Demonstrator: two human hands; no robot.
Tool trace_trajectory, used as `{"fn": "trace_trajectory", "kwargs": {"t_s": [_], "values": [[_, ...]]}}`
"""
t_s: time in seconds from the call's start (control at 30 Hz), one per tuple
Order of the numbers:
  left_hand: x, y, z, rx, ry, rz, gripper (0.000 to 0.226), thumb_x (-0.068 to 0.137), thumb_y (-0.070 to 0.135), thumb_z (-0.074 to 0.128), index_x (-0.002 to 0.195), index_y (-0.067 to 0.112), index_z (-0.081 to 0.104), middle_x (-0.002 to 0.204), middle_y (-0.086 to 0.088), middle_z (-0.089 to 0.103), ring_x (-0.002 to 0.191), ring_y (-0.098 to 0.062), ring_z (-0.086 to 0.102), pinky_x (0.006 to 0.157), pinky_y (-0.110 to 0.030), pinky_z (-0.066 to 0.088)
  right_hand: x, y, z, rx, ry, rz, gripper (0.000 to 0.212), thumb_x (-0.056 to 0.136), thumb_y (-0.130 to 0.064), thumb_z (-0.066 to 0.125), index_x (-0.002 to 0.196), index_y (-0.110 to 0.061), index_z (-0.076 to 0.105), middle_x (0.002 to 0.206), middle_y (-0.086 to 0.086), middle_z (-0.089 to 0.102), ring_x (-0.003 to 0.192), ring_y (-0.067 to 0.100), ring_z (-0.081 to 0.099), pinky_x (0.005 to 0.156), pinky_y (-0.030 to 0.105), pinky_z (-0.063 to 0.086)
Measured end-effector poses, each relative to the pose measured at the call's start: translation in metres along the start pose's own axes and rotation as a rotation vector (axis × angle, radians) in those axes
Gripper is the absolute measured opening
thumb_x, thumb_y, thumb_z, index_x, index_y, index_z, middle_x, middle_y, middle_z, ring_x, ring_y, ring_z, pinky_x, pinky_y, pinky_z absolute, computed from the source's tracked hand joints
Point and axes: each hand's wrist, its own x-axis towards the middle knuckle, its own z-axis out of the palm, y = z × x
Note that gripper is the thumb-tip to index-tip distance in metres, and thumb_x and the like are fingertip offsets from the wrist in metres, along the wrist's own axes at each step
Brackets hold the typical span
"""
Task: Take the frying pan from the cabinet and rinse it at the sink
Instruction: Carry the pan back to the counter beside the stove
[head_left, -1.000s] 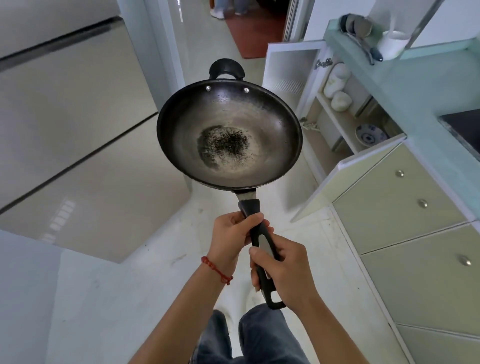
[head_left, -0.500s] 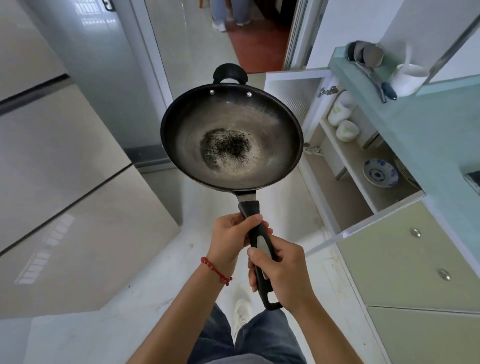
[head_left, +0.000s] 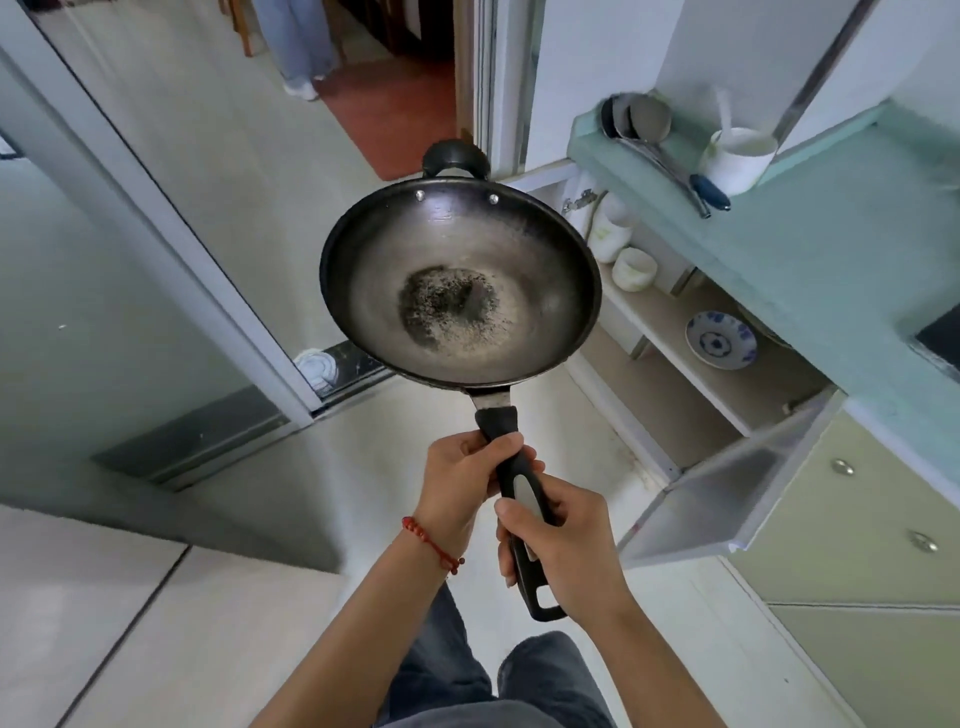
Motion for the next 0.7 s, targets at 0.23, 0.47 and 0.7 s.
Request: {"fn": "trace_trajectory", "kwargs": {"t_s": [0.23,0.47,0.7], "values": [[0.052,0.042,-0.001,0.135,-0.184,-0.024,0.014,0.08,0.008,0.061,0.077,-0.006,0.065,0.067,-0.015,0.067,0.062,-0.025,0.068,0.06,-0.028,0.055,0.04,-0.018,0.022,0.137,0.22,-0.016,0.017,0.084,0.0,0.056,0.069,0.008,0.053,0.053,0.018,0.053,0.038,0.026,0.051,0.041,0.028,0.046],[0.074,0.043,0.044,0.2,-0.377,-0.1,0.015,0.081,0.006,0.061,0.07,-0.002,0.066,0.058,-0.009,0.068,0.059,-0.024,0.067,0.061,-0.029,0.055,0.044,-0.025,-0.003,0.209,0.436,-0.025,0.02,0.083,0.0,0.057,0.064,-0.002,0.053,0.051,0.013,0.052,0.039,0.028,0.051,0.041,0.029,0.045],[0.082,0.03,0.117,0.258,-0.529,-0.148,0.016,0.081,0.003,0.059,0.068,-0.002,0.066,0.057,-0.009,0.068,0.055,-0.022,0.067,0.055,-0.026,0.054,0.04,-0.023,-0.057,0.248,0.616,-0.049,0.022,0.084,-0.001,0.058,0.065,0.006,0.051,0.048,0.012,0.051,0.036,0.025,0.049,0.04,0.028,0.043]]}}
